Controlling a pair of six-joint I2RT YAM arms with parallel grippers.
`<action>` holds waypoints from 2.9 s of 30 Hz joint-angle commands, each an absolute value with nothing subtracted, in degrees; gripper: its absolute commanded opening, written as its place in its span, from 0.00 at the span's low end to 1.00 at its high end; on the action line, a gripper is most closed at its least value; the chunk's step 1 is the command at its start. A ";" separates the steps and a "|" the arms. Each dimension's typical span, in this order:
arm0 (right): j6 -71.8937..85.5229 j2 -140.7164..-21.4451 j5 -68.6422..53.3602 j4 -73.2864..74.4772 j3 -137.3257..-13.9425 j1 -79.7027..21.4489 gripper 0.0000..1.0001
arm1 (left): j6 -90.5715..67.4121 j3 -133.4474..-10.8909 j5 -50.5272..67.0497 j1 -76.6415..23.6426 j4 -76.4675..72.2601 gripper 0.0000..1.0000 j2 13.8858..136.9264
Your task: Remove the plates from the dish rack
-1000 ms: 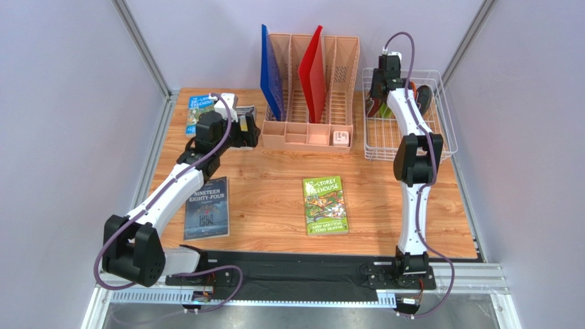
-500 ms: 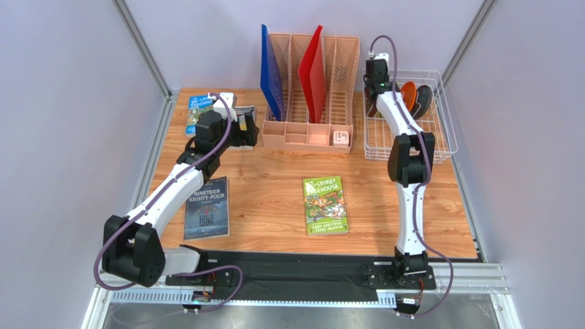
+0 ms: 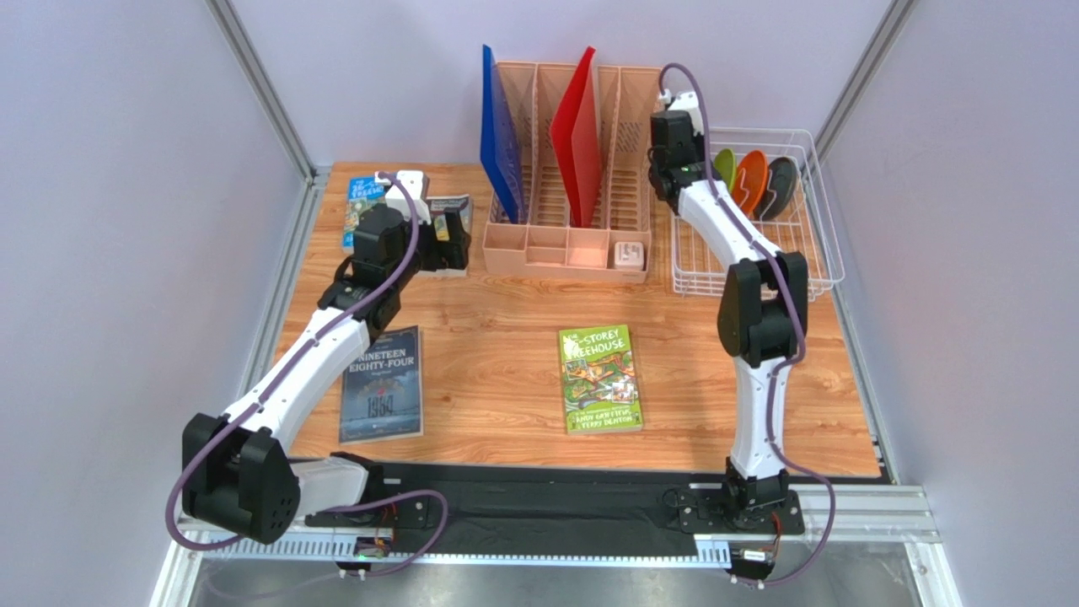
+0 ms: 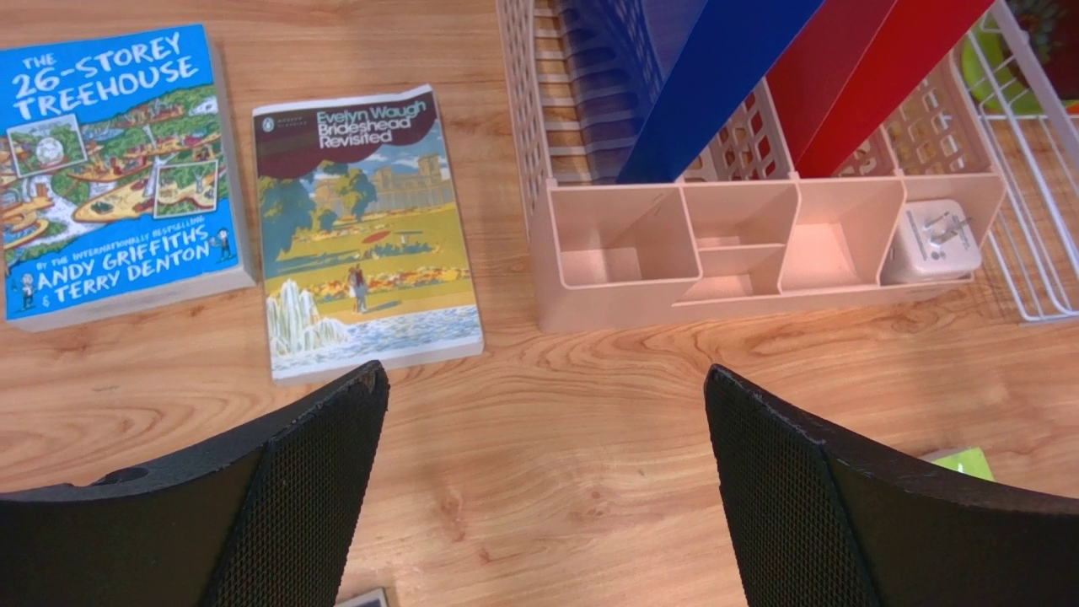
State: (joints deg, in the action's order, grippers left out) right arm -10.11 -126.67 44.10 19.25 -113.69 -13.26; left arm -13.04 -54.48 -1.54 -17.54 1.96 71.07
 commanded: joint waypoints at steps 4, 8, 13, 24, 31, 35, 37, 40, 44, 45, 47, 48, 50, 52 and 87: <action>-8.09 -108.12 47.91 17.21 -111.28 -14.76 0.00 | -12.74 -55.02 4.03 -17.67 0.44 1.00 68.99; -0.37 -99.42 42.37 26.35 -106.80 -15.47 0.00 | -14.06 -55.28 7.90 -17.67 0.26 0.97 69.69; 12.98 -80.80 21.08 33.05 -91.52 -16.35 0.00 | -19.67 -54.49 15.00 -17.67 -2.55 0.96 70.92; 31.89 -58.28 -14.40 15.05 -57.76 -17.05 0.00 | -46.48 -44.05 38.39 -17.75 -28.63 0.88 78.83; 38.32 -55.72 -22.50 6.87 -48.88 -18.63 0.00 | -55.54 -37.88 40.08 -20.65 -44.37 0.87 82.96; 40.51 -57.04 -23.90 3.61 -46.41 -19.51 0.00 | -55.90 -35.95 37.62 -23.73 -46.84 0.87 83.93; 40.95 -58.53 -25.04 1.68 -45.97 -19.77 0.00 | -55.81 -36.47 37.18 -25.31 -47.54 0.87 84.98; 40.87 -60.55 -25.48 0.62 -46.40 -20.74 0.00 | -56.34 -37.44 37.09 -27.33 -49.12 0.83 85.95; 41.57 -63.19 -27.94 -2.45 -46.84 -20.92 0.00 | -55.99 -39.11 36.65 -29.61 -49.13 0.60 87.18; 41.66 -63.54 -28.56 -2.98 -46.93 -20.92 0.00 | -56.16 -39.63 36.74 -30.14 -49.22 0.54 87.54; 41.84 -64.77 -29.26 -3.51 -47.46 -20.92 0.00 | -56.42 -39.99 36.65 -31.02 -49.92 0.28 88.42; 42.10 -65.38 -30.40 -3.95 -47.63 -20.92 0.00 | -56.43 -40.08 36.30 -31.29 -50.10 0.24 88.68; 42.62 -66.53 -31.46 -4.66 -47.81 -20.92 0.00 | -56.16 -40.51 36.38 -31.55 -50.27 0.06 89.03; 42.80 -67.15 -32.25 -4.92 -47.90 -20.92 0.00 | -55.99 -40.87 37.00 -31.64 -50.27 0.00 89.30; 22.24 -73.81 -2.83 26.71 -64.15 -14.33 0.75 | -36.47 -27.95 -1.22 -31.82 -0.26 0.00 63.80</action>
State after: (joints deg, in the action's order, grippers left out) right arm 25.87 -71.55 -8.34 23.64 -59.22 -16.95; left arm -37.12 -27.16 2.02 -31.79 2.35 64.16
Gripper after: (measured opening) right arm 0.753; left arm 0.048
